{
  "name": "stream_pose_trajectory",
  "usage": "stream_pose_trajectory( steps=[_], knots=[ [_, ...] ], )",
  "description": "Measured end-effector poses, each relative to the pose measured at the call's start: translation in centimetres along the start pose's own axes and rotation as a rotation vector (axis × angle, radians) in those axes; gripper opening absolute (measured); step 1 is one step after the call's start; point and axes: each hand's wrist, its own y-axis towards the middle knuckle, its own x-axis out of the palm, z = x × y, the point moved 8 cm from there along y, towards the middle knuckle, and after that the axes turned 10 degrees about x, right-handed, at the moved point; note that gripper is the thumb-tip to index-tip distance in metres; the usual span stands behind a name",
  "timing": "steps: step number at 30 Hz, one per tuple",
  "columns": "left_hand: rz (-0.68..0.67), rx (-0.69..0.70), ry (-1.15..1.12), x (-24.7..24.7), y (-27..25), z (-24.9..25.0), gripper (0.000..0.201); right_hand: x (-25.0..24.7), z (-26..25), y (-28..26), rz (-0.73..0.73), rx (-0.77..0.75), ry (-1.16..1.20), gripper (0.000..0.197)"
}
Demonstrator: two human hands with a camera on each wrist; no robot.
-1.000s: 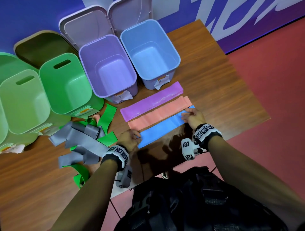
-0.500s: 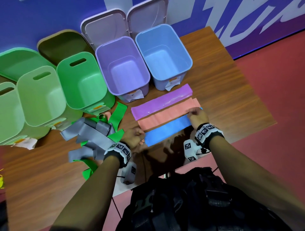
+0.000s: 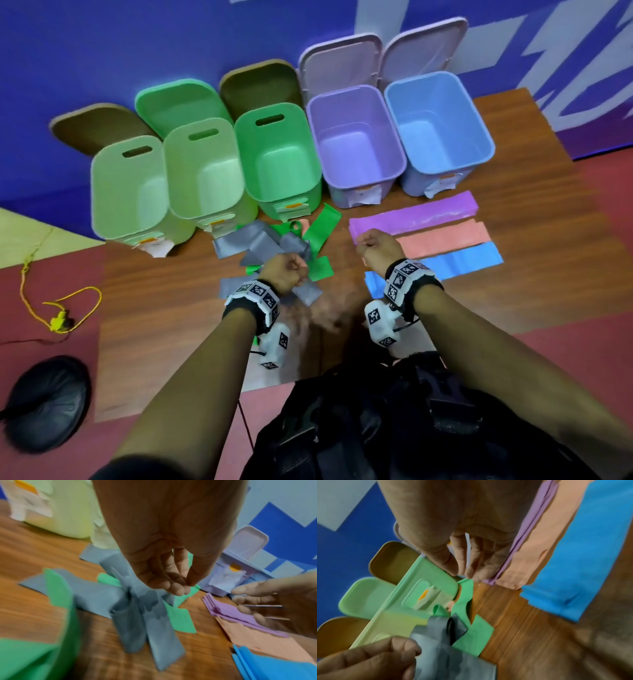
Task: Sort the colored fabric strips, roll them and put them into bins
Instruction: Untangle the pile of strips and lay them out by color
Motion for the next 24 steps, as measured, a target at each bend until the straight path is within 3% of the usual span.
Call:
stream_pose_trajectory(
  steps=[8,14,19,24],
  knots=[
    [0.141,0.006,0.109,-6.6,-4.2,-4.2,0.014,9.7,-5.3,-2.5,-0.123,-0.141,-0.117,0.014],
    [0.181,-0.006,0.082,-7.9,-5.4,-7.2,0.01,14.2,-6.1,-3.5,-0.187,-0.17,-0.281,0.02],
    [0.162,-0.036,0.032,-7.2,-5.4,-8.4,0.013,15.8,-5.6,-3.5,-0.208,-0.195,-0.488,0.019],
    [0.157,-0.034,0.023,-7.4,-4.6,-8.6,0.014,15.6,-4.4,-2.4,-0.208,-0.129,-0.448,0.016]
  ],
)
